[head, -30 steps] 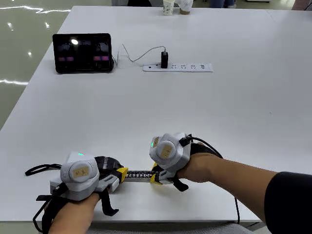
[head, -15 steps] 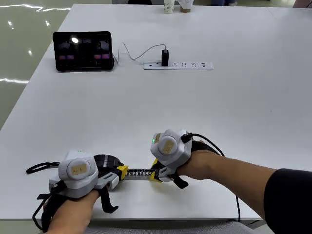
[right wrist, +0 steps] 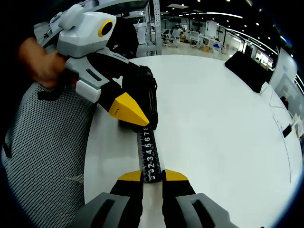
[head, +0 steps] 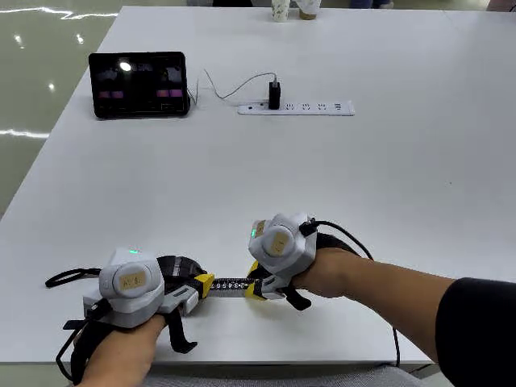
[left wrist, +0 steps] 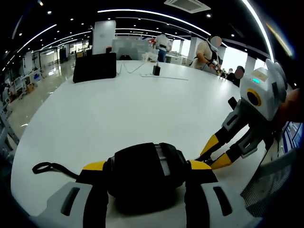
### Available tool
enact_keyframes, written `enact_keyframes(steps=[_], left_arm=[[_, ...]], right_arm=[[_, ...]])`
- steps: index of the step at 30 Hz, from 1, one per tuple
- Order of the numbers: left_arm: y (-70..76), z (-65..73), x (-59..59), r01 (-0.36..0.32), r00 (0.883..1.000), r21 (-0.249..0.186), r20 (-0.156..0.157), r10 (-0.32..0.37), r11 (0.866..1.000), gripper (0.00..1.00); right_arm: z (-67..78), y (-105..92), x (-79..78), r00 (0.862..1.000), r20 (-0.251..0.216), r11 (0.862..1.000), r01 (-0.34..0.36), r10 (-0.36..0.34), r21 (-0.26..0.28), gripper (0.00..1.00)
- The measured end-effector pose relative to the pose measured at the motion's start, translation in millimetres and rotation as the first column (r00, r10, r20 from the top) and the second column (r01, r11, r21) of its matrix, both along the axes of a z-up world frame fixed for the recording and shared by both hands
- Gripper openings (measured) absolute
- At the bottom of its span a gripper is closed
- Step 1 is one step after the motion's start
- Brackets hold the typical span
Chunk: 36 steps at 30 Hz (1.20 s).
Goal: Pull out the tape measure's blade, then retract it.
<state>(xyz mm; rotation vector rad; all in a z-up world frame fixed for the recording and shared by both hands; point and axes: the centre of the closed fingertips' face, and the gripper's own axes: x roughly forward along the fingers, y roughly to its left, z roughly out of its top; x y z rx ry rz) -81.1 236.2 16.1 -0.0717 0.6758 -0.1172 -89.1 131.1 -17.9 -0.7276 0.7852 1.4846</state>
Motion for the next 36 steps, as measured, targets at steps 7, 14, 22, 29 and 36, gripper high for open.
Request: enact_keyframes(steps=[7,14,22,29,36], left_arm=[[0.4,-0.1,0.2,-0.004,1.000,-0.005,-0.001,0.004,1.000,0.60],[-0.4,-0.8,1.0,-0.003,1.000,-0.007,-0.002,0.003,1.000,0.60],[-0.7,-1.7,1.3,-0.003,1.000,-0.013,-0.001,0.003,1.000,0.60],[-0.1,-1.2,1.2,-0.003,1.000,-0.021,0.000,0.003,1.000,0.60],[-0.1,-1.3,1.4,-0.003,1.000,-0.022,0.001,0.003,1.000,0.60]], right_arm=[[0.6,2.3,1.1,1.000,-0.011,1.000,0.013,-0.013,0.007,0.12],[1.5,4.4,-0.4,0.999,-0.045,1.000,0.009,-0.008,0.025,0.11],[2.6,7.0,-1.2,0.998,-0.066,0.999,0.017,-0.014,0.043,0.11],[4.3,10.1,-2.1,0.996,-0.087,0.997,0.025,-0.018,0.069,0.11],[4.1,13.8,-2.8,0.996,-0.084,0.997,0.028,-0.022,0.072,0.11]])
